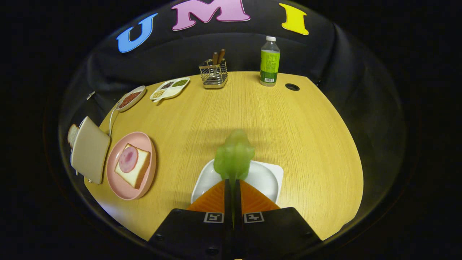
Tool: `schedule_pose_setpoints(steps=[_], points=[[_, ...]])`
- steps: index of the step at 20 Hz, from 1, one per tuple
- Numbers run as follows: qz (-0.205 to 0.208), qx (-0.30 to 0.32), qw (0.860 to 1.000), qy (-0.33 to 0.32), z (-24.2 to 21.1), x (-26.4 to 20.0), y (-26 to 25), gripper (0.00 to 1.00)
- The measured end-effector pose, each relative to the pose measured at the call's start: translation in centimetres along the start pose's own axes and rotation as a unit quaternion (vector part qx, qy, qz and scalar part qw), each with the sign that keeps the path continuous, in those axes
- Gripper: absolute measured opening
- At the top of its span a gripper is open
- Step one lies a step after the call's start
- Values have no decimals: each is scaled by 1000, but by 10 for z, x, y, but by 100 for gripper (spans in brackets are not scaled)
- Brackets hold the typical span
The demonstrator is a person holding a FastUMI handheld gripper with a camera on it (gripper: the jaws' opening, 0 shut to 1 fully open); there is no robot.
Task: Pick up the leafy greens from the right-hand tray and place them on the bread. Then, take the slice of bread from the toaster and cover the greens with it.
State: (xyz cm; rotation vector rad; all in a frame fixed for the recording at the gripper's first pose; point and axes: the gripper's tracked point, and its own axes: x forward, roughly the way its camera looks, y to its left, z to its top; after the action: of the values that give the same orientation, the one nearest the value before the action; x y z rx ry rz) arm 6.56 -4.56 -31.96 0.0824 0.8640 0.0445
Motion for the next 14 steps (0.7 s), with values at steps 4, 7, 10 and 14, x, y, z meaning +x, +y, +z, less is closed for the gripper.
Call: schedule_pose_setpoints(steps=[4, 7, 10, 14], points=[[12, -6, 1000, -20, 19, -28, 18, 5], [25, -9, 999, -30, 30, -47, 37, 5], [39, -22, 998, -38, 39, -64, 61, 5], [63, -46, 996, -47, 50, -81, 98, 5]])
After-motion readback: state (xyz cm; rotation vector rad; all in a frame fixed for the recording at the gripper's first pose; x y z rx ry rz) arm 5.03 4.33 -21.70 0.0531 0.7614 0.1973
